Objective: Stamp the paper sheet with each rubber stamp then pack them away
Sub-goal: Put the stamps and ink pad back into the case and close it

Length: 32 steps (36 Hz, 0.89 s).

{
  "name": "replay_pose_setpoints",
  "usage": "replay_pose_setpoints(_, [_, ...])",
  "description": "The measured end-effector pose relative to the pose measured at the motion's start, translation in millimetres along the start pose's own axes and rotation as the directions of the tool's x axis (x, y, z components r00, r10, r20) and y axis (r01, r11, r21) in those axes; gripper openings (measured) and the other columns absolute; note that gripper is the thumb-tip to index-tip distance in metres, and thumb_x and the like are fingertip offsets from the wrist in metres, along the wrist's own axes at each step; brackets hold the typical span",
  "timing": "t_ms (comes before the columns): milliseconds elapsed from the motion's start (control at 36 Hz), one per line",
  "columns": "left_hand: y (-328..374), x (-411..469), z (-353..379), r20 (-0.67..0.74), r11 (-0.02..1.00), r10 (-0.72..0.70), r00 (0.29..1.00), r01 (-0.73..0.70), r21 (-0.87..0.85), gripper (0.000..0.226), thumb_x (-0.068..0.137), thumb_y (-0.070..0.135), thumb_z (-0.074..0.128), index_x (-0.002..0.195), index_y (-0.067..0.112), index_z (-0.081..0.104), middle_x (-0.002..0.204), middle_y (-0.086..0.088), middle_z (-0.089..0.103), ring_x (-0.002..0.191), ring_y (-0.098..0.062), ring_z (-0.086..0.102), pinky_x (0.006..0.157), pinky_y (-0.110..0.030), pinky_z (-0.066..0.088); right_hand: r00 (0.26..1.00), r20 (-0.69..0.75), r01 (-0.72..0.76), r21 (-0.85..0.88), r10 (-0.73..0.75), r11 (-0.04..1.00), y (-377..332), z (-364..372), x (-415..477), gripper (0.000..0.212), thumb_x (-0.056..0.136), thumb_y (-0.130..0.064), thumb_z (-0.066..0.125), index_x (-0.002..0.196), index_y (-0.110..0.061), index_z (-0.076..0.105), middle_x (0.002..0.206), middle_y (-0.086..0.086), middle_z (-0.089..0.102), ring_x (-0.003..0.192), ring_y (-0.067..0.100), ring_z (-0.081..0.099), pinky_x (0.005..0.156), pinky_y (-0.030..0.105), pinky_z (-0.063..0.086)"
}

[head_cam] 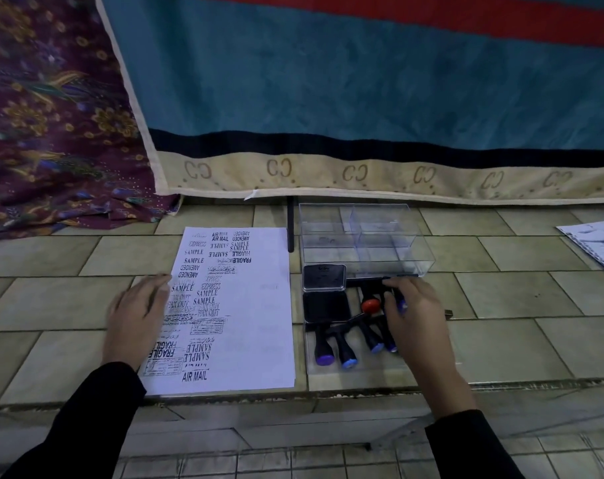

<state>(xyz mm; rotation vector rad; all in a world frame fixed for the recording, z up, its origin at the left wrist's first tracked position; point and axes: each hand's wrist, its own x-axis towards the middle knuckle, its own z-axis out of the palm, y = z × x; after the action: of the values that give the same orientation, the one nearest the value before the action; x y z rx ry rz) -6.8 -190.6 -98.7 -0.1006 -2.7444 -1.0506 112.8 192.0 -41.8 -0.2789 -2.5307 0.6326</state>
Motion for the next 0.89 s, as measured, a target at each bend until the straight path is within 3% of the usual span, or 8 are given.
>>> replay_pose_setpoints(139, [-12,3,1,0.061,0.948,-0.144,0.988,0.155,-0.279,0.032,0.086,0.035,0.065,0.118,0.031,0.062,0.121,0.007,0.067,0.12,-0.017,0.057,0.108,-0.049,0.041,0.994,0.067,0.085,-0.002,-0.084,0.996,-7,5,7,0.02,0.085,0.0,0.063,0.103,-0.005,0.068,0.097,0.009,0.066,0.093,0.026,0.059,0.083,0.03,0.046])
replay_pose_setpoints(250, [-9,3,2,0.09,0.883,-0.185,0.979,0.206,-0.421,0.027,0.089,0.018,0.068,0.104,0.04,0.066,0.111,0.015,0.07,0.11,-0.003,0.063,0.095,-0.031,0.047,0.983,0.114,0.139,0.042,-0.143,0.989,-17,8,19,0.022,0.087,-0.002,0.059,0.106,-0.008,0.066,0.102,0.006,0.064,0.099,0.02,0.057,0.086,0.026,0.045])
replay_pose_setpoints(306, [-7,3,2,0.103,0.844,-0.224,0.969,0.245,-0.477,0.024,0.09,0.015,0.066,0.104,0.035,0.067,0.109,0.014,0.071,0.107,-0.005,0.065,0.088,-0.027,0.047,0.969,0.161,0.181,0.054,-0.188,0.982,-22,12,25,0.024,0.09,-0.003,0.055,0.112,-0.008,0.065,0.107,0.005,0.063,0.102,0.018,0.056,0.088,0.025,0.046])
replay_pose_setpoints(472, [-4,1,-2,0.123,0.779,-0.272,0.954,0.294,-0.554,0.025,0.091,0.023,0.066,0.116,0.021,0.065,0.116,0.002,0.07,0.109,-0.019,0.066,0.097,-0.045,0.05,0.926,0.275,0.27,-0.007,-0.258,0.963,-32,29,42,0.034,0.093,-0.003,0.05,0.126,-0.007,0.058,0.121,0.009,0.06,0.115,0.024,0.05,0.097,0.034,0.046])
replay_pose_setpoints(639, [-9,-2,-24,0.031,0.706,-0.294,0.955,0.239,-0.667,0.026,0.089,0.037,0.066,0.113,0.029,0.069,0.121,0.012,0.068,0.12,-0.003,0.057,0.102,-0.028,0.039,0.918,0.313,0.274,-0.059,-0.243,0.96,-31,36,46,0.037,0.094,-0.004,0.047,0.129,-0.005,0.055,0.124,0.011,0.057,0.118,0.025,0.046,0.102,0.033,0.041])
replay_pose_setpoints(750, [-9,-12,-37,-0.024,0.639,-0.316,0.948,0.195,-0.744,0.021,0.09,0.029,0.064,0.109,0.022,0.069,0.121,0.0,0.068,0.121,-0.014,0.06,0.105,-0.031,0.046,0.925,0.288,0.279,-0.074,-0.247,0.957,-31,38,44,0.035,0.092,-0.001,0.048,0.124,-0.005,0.06,0.119,0.01,0.057,0.114,0.024,0.047,0.098,0.032,0.043])
replay_pose_setpoints(806, [1,-17,-37,-0.045,0.679,-0.293,0.955,0.175,-0.713,0.013,0.093,0.026,0.061,0.104,0.026,0.069,0.122,0.001,0.067,0.121,-0.013,0.059,0.108,-0.033,0.041,0.926,0.283,0.283,-0.079,-0.251,0.956,-31,38,43,0.035,0.092,-0.002,0.047,0.124,-0.006,0.06,0.119,0.009,0.057,0.113,0.024,0.047,0.098,0.033,0.043])
replay_pose_setpoints(889, [30,-22,-28,-0.049,0.766,-0.201,0.978,0.126,-0.631,0.018,0.097,0.02,0.055,0.101,0.03,0.069,0.116,0.01,0.068,0.11,0.004,0.06,0.093,-0.013,0.042,0.926,0.28,0.286,-0.077,-0.254,0.955,-31,37,43,0.035,0.091,0.0,0.047,0.123,-0.005,0.061,0.119,0.009,0.057,0.113,0.024,0.048,0.097,0.033,0.043])
